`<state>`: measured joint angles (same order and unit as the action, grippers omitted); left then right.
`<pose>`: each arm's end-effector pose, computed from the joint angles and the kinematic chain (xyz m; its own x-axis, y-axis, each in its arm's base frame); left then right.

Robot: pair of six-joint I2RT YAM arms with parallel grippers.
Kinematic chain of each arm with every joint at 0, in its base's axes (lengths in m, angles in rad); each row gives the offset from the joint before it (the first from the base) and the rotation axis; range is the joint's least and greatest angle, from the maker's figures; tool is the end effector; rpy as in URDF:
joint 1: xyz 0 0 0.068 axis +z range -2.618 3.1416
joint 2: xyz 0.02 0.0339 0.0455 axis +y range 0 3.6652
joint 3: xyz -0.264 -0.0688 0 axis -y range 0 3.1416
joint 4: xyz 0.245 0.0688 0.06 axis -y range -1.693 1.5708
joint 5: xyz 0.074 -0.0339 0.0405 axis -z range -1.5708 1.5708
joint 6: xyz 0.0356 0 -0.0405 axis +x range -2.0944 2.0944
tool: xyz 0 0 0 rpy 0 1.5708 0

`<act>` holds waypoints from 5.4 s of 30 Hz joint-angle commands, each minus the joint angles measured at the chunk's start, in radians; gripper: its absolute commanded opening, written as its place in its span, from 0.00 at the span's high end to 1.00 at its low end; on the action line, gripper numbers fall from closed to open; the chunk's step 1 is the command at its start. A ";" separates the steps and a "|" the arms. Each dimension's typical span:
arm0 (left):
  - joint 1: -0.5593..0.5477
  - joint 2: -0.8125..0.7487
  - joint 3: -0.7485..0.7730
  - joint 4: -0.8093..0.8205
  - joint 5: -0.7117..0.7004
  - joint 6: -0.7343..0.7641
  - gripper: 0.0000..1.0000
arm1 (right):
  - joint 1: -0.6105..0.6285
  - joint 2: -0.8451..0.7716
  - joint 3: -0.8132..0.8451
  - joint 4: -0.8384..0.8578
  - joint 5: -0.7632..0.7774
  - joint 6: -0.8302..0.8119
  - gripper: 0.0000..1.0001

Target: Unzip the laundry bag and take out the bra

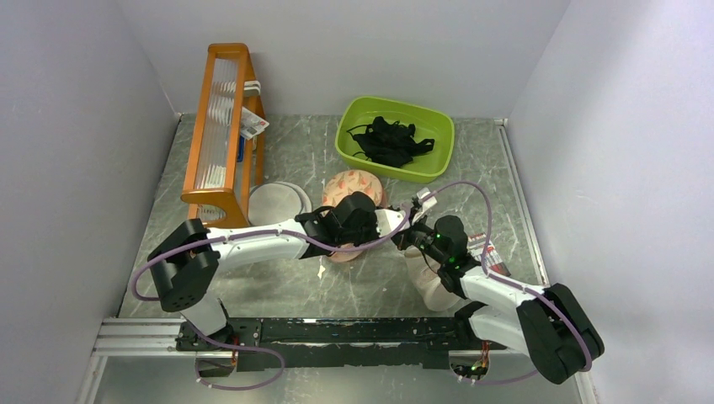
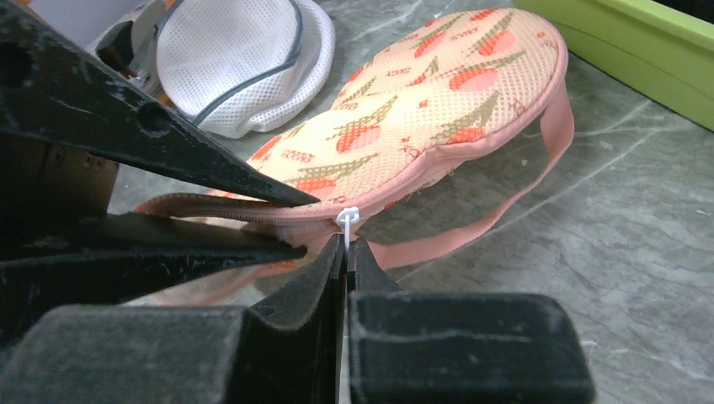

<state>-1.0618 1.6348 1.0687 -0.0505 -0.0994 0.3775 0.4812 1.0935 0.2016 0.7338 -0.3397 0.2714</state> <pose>0.1810 -0.3171 0.2329 0.0438 0.6742 -0.7373 0.8749 0.3303 0.3541 0.1767 0.1056 0.1781 -0.3296 0.1130 -0.9373 -0.6640 0.6780 0.3153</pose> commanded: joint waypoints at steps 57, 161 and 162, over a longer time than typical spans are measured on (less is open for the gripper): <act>-0.001 0.002 0.008 0.081 -0.111 -0.061 0.33 | -0.048 -0.030 -0.028 0.091 -0.049 0.029 1.00; -0.027 0.024 0.073 0.029 -0.158 0.005 0.93 | -0.104 -0.035 -0.007 -0.046 0.122 0.108 1.00; -0.027 0.004 0.054 0.036 -0.142 0.021 0.93 | -0.106 -0.035 -0.008 -0.049 0.130 0.109 1.00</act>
<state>-1.0821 1.7336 1.1610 -0.0380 -0.2264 0.3019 0.3813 1.0672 0.1783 0.7467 -0.3180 0.3820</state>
